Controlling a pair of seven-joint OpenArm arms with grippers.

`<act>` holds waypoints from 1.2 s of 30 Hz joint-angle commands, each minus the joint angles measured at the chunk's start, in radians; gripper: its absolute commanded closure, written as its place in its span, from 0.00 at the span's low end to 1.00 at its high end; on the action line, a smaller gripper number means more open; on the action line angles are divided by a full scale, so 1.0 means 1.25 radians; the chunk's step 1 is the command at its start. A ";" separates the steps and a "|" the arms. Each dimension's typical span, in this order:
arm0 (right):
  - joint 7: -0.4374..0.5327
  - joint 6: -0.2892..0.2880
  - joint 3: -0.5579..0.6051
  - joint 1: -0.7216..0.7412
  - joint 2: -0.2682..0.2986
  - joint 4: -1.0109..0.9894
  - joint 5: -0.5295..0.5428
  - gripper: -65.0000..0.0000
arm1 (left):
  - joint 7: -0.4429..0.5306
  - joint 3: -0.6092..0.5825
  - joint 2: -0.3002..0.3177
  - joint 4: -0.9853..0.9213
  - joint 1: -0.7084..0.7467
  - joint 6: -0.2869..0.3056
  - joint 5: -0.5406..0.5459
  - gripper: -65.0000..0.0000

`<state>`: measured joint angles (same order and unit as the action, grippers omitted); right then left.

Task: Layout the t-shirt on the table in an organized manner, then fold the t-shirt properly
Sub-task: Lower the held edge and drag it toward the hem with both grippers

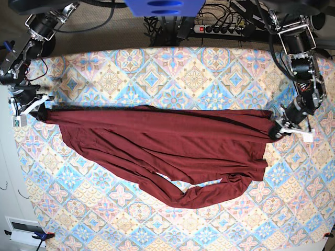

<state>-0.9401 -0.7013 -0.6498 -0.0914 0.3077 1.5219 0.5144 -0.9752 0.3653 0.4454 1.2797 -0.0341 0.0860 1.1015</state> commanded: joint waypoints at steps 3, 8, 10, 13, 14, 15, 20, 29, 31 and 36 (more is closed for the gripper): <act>0.020 0.003 -0.005 0.006 0.020 -0.003 0.014 1.00 | 0.015 -0.041 0.016 0.014 -0.014 0.010 -0.046 1.00; 0.019 0.003 -0.004 -0.021 0.020 -0.014 0.014 0.99 | 0.011 -0.066 0.019 0.014 -0.015 0.010 -0.086 1.00; 0.019 0.003 -0.004 -0.036 0.020 -0.013 0.014 0.97 | 0.009 -0.084 0.024 0.014 -0.015 0.010 -0.089 0.96; 0.019 0.003 -0.004 -0.056 0.020 -0.012 0.014 0.85 | 0.009 -0.123 0.048 0.015 -0.011 0.010 -0.083 0.77; 0.019 0.003 -0.004 -0.061 0.020 -0.012 0.014 0.78 | 0.009 -0.136 0.053 0.015 -0.010 0.010 -0.082 0.69; 0.019 0.003 -0.004 -0.061 0.020 -0.012 0.014 0.71 | 0.009 -0.144 0.054 0.015 -0.010 0.013 -0.082 0.62; 0.005 0.003 -0.004 -0.061 0.023 -0.008 0.014 0.55 | 0.003 -0.131 0.087 0.033 0.028 0.014 -0.016 0.40; -0.008 0.003 -0.004 -0.061 0.023 -0.012 0.014 0.56 | -0.001 -0.012 0.135 0.133 0.174 0.014 0.078 0.39; -0.008 0.003 -0.004 -0.060 0.023 -0.012 0.014 0.56 | -0.001 0.003 0.135 0.158 0.203 0.014 0.082 0.39; -0.008 0.003 -0.002 -0.060 0.022 -0.013 0.014 0.56 | -0.001 0.002 0.110 0.187 0.253 0.014 0.089 0.39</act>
<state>-0.9699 -0.6956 -0.6479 -0.1749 0.3130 1.4921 0.5133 -0.9928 0.3592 0.5720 1.4960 0.2893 0.0959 1.1980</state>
